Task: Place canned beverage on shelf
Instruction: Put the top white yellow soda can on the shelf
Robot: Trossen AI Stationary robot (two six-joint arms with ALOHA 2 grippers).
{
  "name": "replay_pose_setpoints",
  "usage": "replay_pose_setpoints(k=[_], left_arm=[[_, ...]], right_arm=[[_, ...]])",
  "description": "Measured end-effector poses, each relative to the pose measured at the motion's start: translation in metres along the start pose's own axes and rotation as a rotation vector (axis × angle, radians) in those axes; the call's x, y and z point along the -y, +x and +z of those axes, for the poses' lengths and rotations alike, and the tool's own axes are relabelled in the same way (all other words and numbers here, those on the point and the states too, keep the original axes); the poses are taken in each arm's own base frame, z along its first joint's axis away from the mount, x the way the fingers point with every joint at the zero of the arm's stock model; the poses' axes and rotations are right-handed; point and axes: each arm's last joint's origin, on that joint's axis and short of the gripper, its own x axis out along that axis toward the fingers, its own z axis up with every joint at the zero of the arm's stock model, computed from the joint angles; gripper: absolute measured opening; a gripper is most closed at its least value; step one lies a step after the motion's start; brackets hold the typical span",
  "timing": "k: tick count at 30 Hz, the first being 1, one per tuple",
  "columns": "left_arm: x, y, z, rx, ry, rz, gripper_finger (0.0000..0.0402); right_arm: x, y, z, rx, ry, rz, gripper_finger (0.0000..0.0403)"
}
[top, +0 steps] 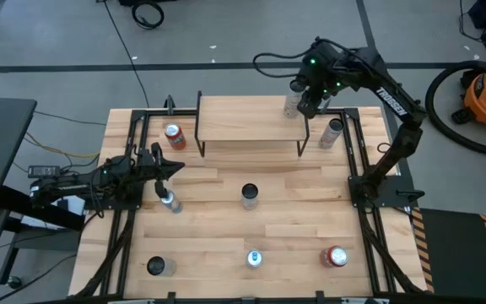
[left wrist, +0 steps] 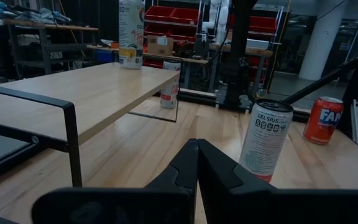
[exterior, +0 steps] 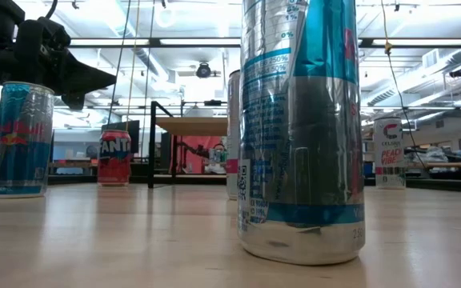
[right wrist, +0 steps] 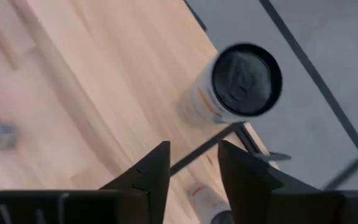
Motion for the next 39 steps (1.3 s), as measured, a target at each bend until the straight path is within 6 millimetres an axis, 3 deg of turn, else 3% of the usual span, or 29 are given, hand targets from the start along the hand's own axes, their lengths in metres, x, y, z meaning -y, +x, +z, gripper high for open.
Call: replay_pose_setpoints(k=[19, 39], left_arm=[[0.0, 0.0, 0.0, 0.0, 0.001, 0.0, 0.0014], [0.0, 0.0, 0.0, 0.0, 0.001, 0.0, 0.0014]], right_arm=[[0.005, 0.045, 0.0, -0.075, 0.025, -0.012, 0.001], [0.021, 0.05, 0.005, -0.011, 0.063, -0.041, 0.0013]])
